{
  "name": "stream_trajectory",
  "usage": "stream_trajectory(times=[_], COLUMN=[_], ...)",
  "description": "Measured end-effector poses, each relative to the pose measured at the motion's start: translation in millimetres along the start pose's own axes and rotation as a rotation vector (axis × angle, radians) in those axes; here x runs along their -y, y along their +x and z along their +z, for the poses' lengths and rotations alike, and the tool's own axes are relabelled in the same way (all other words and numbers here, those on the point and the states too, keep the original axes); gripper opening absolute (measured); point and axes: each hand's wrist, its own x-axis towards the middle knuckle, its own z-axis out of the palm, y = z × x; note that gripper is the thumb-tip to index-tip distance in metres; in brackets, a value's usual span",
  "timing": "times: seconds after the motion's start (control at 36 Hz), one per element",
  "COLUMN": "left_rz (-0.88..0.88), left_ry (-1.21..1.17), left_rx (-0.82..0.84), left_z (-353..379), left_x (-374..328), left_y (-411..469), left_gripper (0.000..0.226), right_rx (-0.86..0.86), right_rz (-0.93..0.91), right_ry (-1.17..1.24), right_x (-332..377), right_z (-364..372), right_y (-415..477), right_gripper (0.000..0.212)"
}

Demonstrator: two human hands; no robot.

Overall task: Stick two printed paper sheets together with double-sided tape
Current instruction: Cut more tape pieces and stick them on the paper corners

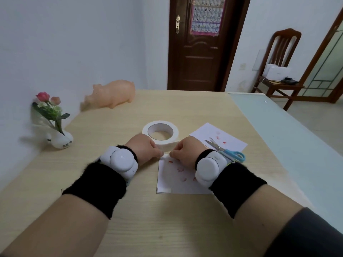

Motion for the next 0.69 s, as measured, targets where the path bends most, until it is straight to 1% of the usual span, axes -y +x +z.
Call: stream_trajectory(times=[0.08, 0.17, 0.47, 0.69], left_rz=[-0.024, -0.026, -0.057, -0.053], left_ry=[0.007, 0.044, 0.069, 0.071], left_rx=[0.026, 0.043, 0.028, 0.019], left_z=[-1.8, -1.4, 0.8, 0.7], left_x=[-1.3, -2.1, -4.1, -4.0], left_y=[1.9, 3.5, 4.1, 4.2], left_gripper=[0.023, 0.028, 0.031, 0.024], right_rx=[0.007, -0.006, -0.027, -0.013], right_rz=[0.014, 0.03, 0.048, 0.037], right_ry=[-0.024, -0.045, -0.06, -0.064], right_x=[1.1, 1.7, 1.0, 0.8], right_z=[1.2, 3.7, 5.9, 6.8], right_y=[0.8, 1.8, 1.9, 1.9], right_gripper=[0.022, 0.023, 0.022, 0.016])
